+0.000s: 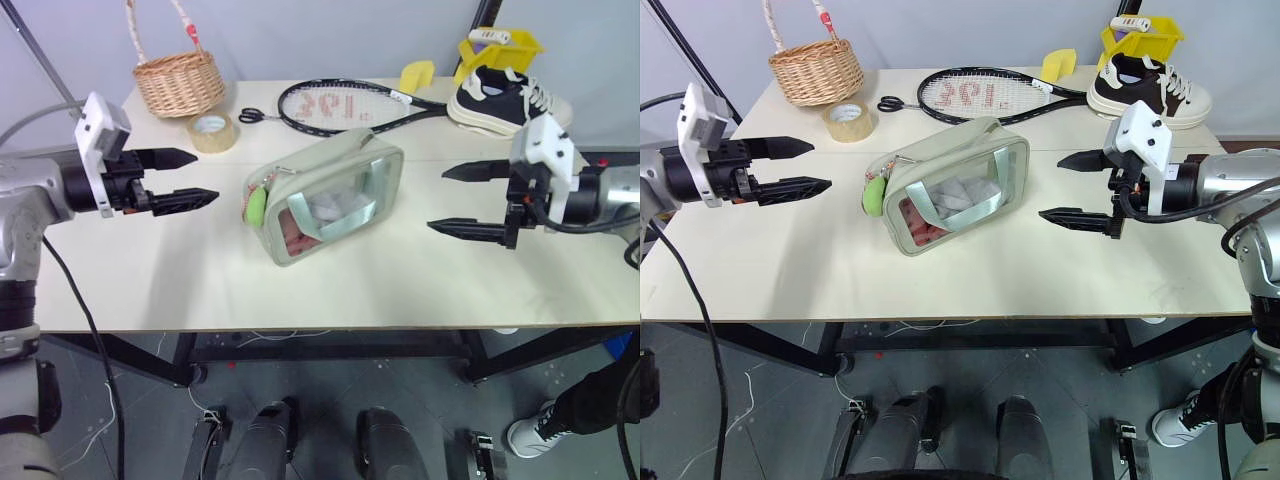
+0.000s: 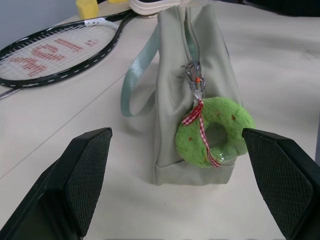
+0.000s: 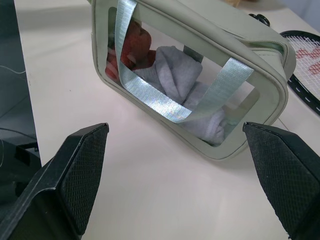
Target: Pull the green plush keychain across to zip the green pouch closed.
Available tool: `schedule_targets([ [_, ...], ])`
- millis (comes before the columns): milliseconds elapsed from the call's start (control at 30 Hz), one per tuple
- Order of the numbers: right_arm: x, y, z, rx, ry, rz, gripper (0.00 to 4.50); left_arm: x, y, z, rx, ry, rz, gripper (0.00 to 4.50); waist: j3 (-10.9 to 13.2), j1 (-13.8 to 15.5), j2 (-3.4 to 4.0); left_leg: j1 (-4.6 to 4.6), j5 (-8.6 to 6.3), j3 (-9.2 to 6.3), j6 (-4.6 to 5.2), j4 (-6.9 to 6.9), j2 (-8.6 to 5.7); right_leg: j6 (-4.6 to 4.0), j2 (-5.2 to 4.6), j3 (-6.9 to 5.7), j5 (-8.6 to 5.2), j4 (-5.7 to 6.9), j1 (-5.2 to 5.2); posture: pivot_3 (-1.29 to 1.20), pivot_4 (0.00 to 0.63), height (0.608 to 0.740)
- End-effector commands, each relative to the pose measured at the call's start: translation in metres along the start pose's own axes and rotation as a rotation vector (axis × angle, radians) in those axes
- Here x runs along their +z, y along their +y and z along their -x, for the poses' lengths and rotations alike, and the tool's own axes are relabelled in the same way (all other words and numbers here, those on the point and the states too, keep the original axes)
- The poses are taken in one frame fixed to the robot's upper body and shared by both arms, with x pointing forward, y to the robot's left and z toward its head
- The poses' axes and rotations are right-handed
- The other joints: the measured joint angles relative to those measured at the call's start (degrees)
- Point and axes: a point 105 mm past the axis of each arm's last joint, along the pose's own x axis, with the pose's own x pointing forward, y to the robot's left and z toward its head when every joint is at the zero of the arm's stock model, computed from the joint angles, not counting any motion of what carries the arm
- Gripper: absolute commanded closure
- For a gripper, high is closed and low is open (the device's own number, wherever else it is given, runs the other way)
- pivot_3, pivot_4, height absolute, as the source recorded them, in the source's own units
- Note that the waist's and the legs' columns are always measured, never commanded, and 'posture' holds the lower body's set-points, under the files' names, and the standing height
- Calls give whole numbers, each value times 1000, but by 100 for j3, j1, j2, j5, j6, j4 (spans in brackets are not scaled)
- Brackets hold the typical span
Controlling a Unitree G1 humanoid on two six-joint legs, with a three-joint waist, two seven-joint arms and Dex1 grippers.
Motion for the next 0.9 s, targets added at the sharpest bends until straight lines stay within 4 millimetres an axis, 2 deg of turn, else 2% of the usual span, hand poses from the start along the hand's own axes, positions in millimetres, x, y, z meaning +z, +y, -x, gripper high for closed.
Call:
schedule_targets([
  [33, 13, -3, 5, -24, -34, 43, 11, 18, -3, 8, -8, -49, -3, 44, 0, 1, 0, 0, -1, 0, -1, 0, 0, 0, 0, 0, 0, 0, 0, 0, 150, 724],
  [200, 13, -3, 5, -32, -34, 48, 11, 13, -5, 9, -22, -16, -53, 44, 0, -5, 0, -1, -3, -1, -6, 0, 0, 0, 0, 0, 0, 0, -2, 0, 150, 724],
  [367, 15, -9, 0, -61, -8, 80, 11, 23, -15, 20, -105, -58, -11, 44, 0, -8, 0, -2, -3, 0, -9, -1, 0, -2, -1, 0, -1, -1, -2, 0, 150, 724],
  [500, 31, -12, -12, -29, -32, 132, 11, 32, -17, 33, -126, -81, -14, 44, 0, -56, 1, -3, 0, 1, -17, -8, 3, -5, 1, 4, 0, -3, -10, 0, 150, 724],
  [667, 58, -22, -49, 52, -43, 285, 11, 43, -17, 40, -113, -170, -15, 44, 1, -48, 1, -2, 8, 0, -36, -15, 13, -10, 15, 2, 3, -15, -8, 0, 150, 724],
  [800, 78, -26, -75, 106, -62, 373, 11, 41, -24, 43, -141, -173, -20, 44, 1, -53, 1, -6, 19, -1, -58, -17, 21, -5, 26, 2, 9, -22, -9, 0, 150, 724],
  [900, 92, -27, -102, 155, -49, 474, 11, 40, -28, 46, -146, -165, -29, 44, 1, -55, 1, -6, 20, 0, -66, -18, 25, 8, 37, 1, 17, -24, -9, 0, 150, 724],
])
